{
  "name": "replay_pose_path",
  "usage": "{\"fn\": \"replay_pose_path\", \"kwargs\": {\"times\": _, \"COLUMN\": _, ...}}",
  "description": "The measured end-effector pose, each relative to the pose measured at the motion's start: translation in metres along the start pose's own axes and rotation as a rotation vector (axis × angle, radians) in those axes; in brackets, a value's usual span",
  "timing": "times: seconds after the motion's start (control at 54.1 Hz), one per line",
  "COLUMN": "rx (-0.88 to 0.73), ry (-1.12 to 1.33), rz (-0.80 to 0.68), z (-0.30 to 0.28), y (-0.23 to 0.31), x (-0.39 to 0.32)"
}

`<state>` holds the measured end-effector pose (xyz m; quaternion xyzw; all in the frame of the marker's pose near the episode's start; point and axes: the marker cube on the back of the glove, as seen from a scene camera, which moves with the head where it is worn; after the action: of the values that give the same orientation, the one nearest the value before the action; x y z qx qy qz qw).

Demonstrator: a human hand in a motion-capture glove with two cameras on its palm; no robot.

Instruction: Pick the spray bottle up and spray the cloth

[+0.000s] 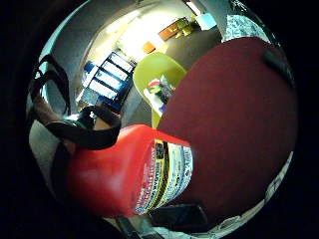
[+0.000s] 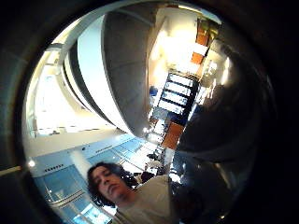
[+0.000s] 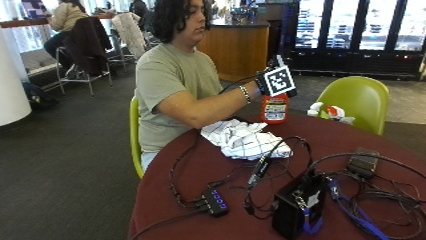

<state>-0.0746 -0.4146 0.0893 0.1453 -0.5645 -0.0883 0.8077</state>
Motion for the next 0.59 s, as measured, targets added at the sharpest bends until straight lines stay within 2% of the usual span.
{"fn": "replay_pose_path", "kwargs": {"times": 0.111, "rx": 0.097, "ry": 0.034, "rz": -0.039, "z": 0.004, "y": -0.006, "x": 0.004}}
{"fn": "replay_pose_path", "kwargs": {"times": 0.24, "rx": 0.006, "ry": 0.176, "rz": -0.042, "z": 0.007, "y": 0.011, "x": 0.023}}
{"fn": "replay_pose_path", "kwargs": {"times": 0.332, "rx": 0.05, "ry": 0.1, "rz": -0.046, "z": 0.005, "y": 0.007, "x": 0.013}}
{"fn": "replay_pose_path", "kwargs": {"times": 0.48, "rx": 0.113, "ry": 0.162, "rz": -0.005, "z": 0.002, "y": 0.0, "x": 0.03}}
{"fn": "replay_pose_path", "kwargs": {"times": 0.591, "rx": -0.051, "ry": 0.128, "rz": 0.113, "z": 0.0, "y": 0.017, "x": 0.022}}
